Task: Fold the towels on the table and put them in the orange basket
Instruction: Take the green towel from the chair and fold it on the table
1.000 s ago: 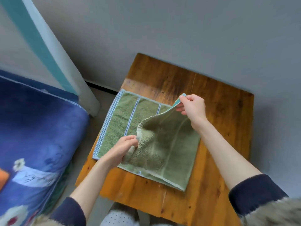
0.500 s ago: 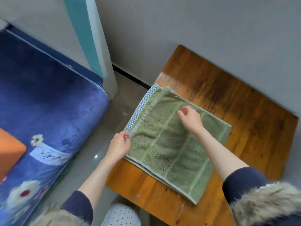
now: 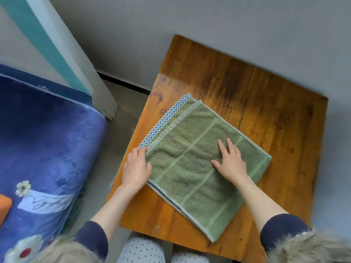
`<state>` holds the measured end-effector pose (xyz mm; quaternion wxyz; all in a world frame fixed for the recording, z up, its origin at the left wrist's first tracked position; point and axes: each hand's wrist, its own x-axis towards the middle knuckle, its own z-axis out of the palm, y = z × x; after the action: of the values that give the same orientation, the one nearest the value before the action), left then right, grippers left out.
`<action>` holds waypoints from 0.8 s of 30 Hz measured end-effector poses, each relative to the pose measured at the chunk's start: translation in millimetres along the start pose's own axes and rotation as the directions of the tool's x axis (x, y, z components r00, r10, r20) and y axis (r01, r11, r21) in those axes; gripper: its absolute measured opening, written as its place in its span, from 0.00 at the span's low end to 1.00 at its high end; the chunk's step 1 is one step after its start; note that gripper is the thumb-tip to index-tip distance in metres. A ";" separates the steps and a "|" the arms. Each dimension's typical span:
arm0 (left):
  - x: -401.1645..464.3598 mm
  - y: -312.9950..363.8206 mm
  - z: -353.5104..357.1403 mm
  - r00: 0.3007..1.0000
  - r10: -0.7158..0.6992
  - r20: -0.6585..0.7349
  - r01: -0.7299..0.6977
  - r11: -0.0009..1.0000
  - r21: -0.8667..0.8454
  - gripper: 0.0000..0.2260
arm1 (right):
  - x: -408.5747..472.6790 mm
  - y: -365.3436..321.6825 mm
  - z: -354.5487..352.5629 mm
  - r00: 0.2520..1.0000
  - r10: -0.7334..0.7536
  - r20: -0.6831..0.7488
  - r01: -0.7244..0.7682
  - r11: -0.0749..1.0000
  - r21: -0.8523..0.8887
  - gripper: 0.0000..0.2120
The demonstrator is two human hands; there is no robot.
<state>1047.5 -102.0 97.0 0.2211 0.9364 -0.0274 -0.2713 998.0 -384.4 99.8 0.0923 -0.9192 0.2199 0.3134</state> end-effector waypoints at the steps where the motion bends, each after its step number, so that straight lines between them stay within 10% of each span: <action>1: 5.3 6.1 0.3 0.999 0.033 0.012 -0.034 0.999 0.031 0.24 | -7.3 8.5 4.1 1.000 0.030 0.003 -0.030 0.999 0.014 0.36; 19: 45.6 135.6 50.4 0.852 0.438 0.288 -0.515 0.802 0.303 0.25 | -103.2 130.5 66.3 0.926 0.343 0.158 -0.378 0.843 0.383 0.11; 24: 41.4 136.9 50.9 0.896 0.405 0.181 -0.443 0.811 0.382 0.20 | -85.0 146.3 54.7 0.885 0.449 0.123 -0.455 0.780 0.430 0.12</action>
<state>1065.6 -252.7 96.7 0.0711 0.9183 -0.3024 -0.2456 841.0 -467.9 104.5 0.2243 -0.7912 0.4989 0.2735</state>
